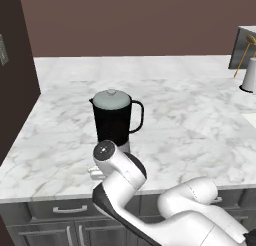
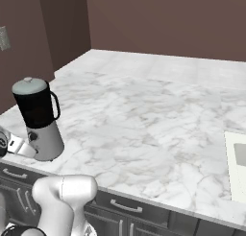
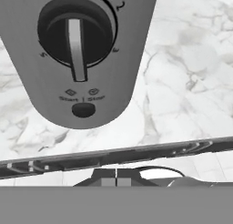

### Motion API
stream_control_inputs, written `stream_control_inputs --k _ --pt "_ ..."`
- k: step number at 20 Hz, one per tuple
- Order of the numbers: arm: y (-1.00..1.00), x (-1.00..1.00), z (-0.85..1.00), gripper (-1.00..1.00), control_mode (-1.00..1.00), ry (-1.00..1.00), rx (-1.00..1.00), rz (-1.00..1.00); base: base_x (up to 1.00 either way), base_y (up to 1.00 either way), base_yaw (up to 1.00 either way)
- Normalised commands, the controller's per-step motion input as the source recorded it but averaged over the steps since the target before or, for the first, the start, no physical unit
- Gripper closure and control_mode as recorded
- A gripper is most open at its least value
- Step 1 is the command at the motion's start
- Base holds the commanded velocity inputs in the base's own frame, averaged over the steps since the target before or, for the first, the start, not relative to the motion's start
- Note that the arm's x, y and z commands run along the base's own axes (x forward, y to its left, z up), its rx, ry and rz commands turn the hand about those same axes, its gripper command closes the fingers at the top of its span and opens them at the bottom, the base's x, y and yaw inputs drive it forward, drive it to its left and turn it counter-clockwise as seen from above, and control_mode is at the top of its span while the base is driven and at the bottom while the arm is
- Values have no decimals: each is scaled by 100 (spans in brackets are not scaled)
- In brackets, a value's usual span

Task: Grab the onion and lemon wedge from the fridge, place them in the blender, close the lid, and turn on the blender to create a marinade.

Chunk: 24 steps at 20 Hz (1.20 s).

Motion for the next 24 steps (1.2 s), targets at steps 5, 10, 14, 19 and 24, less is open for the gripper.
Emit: stream_control_inputs --k 5,10,14,19,24 --pt "0 30 0 100 -100 4 0 0 0 0 0" --pt "0 25 -2 100 -100 3 0 0 0 0 0" --pt "0 17 -21 100 -100 0 0 0 0 0 0" --pt "0 11 -31 100 -100 0 0 0 0 0 0" --pt "0 8 -29 100 -100 0 0 0 0 0 0"
